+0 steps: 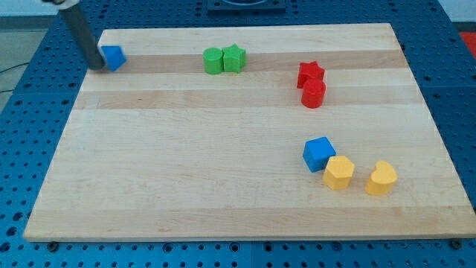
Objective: Place the blue triangle underneath the green circle
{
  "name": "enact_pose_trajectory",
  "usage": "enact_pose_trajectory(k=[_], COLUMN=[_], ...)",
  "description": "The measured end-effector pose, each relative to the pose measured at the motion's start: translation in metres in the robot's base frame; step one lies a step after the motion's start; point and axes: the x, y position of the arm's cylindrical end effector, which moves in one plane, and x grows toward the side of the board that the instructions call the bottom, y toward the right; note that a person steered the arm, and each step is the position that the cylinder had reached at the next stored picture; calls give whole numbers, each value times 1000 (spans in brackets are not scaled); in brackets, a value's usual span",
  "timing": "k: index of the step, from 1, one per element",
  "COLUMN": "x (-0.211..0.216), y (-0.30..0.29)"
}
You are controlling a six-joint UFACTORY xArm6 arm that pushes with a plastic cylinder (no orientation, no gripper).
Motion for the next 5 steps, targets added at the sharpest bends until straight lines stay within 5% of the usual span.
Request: enact_pose_trajectory(k=[2,5], x=[-70,41], y=[-25,99])
